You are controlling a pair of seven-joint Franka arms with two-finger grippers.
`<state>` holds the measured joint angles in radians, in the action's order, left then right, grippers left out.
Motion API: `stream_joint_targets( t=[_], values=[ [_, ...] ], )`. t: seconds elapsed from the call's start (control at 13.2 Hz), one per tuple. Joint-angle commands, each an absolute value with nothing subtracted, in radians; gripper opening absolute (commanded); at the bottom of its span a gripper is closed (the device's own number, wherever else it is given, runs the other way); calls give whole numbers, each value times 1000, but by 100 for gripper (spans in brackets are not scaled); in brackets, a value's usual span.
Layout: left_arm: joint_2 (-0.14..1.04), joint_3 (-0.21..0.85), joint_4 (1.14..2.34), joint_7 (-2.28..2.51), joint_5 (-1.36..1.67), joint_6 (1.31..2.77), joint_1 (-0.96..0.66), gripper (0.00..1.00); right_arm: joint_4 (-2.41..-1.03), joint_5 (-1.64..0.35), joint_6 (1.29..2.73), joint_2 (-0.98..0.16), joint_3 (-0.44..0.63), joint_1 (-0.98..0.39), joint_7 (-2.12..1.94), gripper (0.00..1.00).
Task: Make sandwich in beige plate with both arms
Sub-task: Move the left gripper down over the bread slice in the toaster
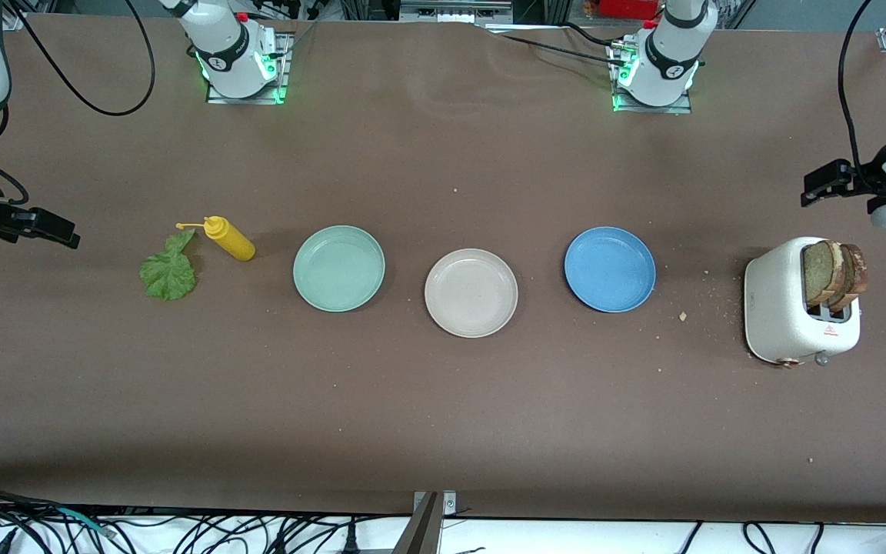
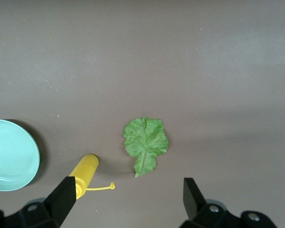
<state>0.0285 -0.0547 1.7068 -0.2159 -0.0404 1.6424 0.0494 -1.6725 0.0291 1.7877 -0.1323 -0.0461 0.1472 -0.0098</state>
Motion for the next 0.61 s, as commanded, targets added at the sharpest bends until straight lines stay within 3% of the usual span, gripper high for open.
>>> stream_joint_targets(
  t=[0.0,0.53],
  values=[
    [20,-49,1799,-302,-60,1757,100,100,-1655,28,1770,-137,-49,155,-26,100],
    [113,-49,1867,-396,-64,1926,175,100,-1657,29,1770,-137,-41,156,-26,100]
  ],
)
